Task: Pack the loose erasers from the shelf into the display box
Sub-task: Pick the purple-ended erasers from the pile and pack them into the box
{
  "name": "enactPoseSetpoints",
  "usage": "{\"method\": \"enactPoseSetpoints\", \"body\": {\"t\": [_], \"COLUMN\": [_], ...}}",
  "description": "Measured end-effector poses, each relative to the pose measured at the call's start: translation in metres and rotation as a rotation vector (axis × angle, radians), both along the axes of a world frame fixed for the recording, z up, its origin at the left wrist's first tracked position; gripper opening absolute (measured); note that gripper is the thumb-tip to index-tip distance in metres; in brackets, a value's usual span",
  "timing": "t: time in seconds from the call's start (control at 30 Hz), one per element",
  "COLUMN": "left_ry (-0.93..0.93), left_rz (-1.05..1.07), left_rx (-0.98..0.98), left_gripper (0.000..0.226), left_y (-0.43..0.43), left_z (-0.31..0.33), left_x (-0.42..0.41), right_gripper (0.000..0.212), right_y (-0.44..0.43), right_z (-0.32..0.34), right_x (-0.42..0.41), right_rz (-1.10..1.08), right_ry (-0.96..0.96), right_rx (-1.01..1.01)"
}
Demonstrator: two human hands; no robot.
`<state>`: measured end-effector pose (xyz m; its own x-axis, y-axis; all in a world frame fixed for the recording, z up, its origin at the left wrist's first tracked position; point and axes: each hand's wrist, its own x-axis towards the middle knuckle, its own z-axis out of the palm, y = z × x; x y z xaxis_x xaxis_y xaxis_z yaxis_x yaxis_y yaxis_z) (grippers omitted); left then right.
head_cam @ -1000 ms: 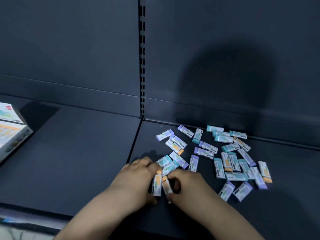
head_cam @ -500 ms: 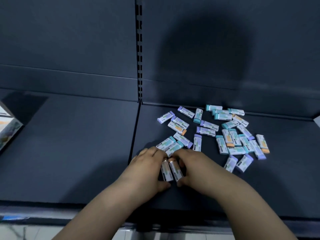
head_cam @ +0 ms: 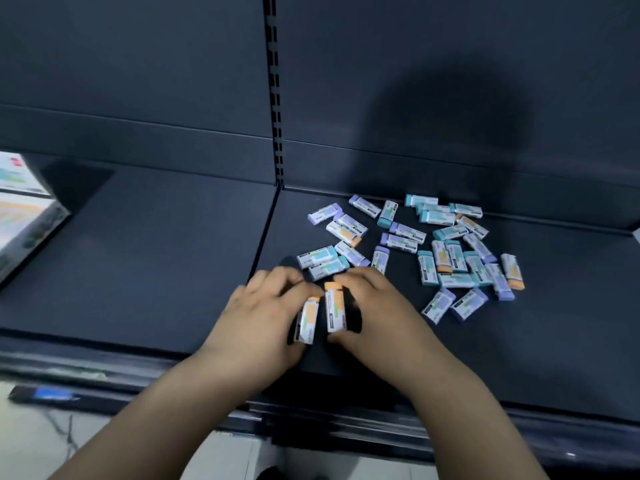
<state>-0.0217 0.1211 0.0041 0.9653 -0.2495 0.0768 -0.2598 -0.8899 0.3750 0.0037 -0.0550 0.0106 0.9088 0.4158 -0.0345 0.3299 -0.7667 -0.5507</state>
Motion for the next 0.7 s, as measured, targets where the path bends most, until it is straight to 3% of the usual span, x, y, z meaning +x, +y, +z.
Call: {"method": "enactPoseSetpoints", "body": {"t": [0.2, 0.43, 0.7], "left_ry": [-0.136, -0.208, -0.318], "left_rz": [0.101, 0.066, -0.013], "left_rx": [0.127, 0.126, 0.157], "left_gripper": [0.057, 0.059, 0.066], "left_y": [0.005, 0.036, 0.150], "left_z": [0.015, 0.015, 0.012], "left_x": [-0.023, -0.033, -0.020], "right_gripper": [0.063, 0.071, 0.072], "right_y": [0.007, 0.037, 0.145], "right_z": [-0.004, -0.006, -0.008], "right_x": [-0.021, -0.034, -0.034], "right_rz": [0.016, -0.019, -0.094], "right_ry": [-0.055, -0.045, -0.061], "right_rx": [0.184, 0.189, 0.156]}}
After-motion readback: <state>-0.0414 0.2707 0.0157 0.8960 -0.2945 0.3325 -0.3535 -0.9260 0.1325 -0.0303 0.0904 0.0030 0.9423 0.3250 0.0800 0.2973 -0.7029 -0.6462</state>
